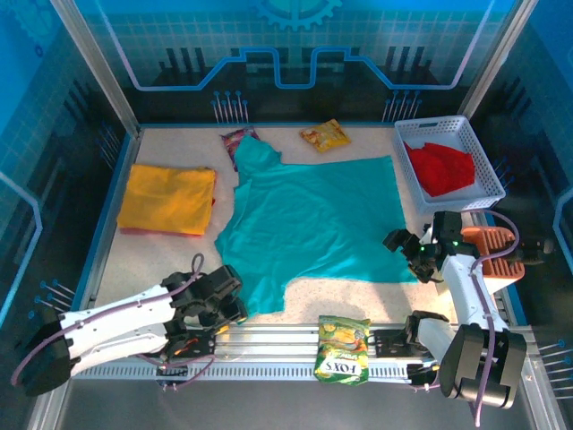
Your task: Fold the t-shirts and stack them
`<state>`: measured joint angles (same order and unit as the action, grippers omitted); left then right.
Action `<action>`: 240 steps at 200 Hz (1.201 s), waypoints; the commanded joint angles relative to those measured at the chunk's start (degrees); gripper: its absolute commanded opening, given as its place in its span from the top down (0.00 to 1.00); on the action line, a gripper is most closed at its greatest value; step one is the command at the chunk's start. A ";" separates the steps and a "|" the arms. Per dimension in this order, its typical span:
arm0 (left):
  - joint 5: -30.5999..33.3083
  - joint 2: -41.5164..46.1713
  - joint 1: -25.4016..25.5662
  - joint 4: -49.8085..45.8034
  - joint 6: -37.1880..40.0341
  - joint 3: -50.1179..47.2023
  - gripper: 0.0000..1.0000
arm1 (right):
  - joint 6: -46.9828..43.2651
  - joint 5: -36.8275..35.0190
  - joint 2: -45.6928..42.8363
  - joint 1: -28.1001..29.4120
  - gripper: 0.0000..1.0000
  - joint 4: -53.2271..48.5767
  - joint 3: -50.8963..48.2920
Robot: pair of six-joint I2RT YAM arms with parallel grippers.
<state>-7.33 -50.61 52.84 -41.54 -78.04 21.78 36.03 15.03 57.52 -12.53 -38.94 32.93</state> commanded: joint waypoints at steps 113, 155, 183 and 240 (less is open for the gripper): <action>5.95 -4.63 -0.32 8.48 -1.37 2.75 0.74 | 6.20 -1.88 -1.63 -0.38 0.09 -3.35 -2.38; 6.21 -5.22 -8.13 0.66 10.02 9.85 0.99 | 8.11 -1.41 -0.55 -1.35 0.11 -4.22 -2.90; 5.85 -6.81 -12.76 -1.85 16.91 12.65 1.00 | 9.42 -3.25 0.98 -2.13 0.19 -4.40 -3.65; 6.04 -9.99 -16.34 -2.59 24.39 16.06 1.00 | 11.93 -10.61 1.46 -2.46 0.51 -5.53 -3.85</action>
<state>-2.33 -59.81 37.93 -41.71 -59.13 35.46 45.91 9.93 59.11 -13.96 -42.24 29.71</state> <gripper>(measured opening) 0.060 0.502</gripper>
